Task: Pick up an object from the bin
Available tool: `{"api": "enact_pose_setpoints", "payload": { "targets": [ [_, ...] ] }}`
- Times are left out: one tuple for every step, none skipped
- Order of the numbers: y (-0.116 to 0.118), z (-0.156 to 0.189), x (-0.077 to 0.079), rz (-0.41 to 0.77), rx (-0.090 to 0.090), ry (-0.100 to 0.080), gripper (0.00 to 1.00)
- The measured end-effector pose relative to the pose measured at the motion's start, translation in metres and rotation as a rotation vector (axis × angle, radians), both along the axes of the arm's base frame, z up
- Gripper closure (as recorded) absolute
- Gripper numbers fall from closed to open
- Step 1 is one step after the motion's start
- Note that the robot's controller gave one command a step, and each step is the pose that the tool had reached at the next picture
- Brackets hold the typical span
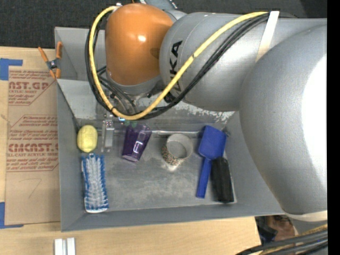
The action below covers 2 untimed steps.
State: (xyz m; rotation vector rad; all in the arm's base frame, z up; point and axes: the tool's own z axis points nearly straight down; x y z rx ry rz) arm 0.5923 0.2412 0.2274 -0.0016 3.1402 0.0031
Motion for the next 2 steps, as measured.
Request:
{"api": "enact_pose_setpoints", "payload": {
  "targets": [
    [-0.0270,0.0671,-0.0065,-0.020,0.001,-0.003,1.00],
    [-0.0270,0.0671,-0.0065,-0.021,0.001,-0.003,1.00]
  ]
}}
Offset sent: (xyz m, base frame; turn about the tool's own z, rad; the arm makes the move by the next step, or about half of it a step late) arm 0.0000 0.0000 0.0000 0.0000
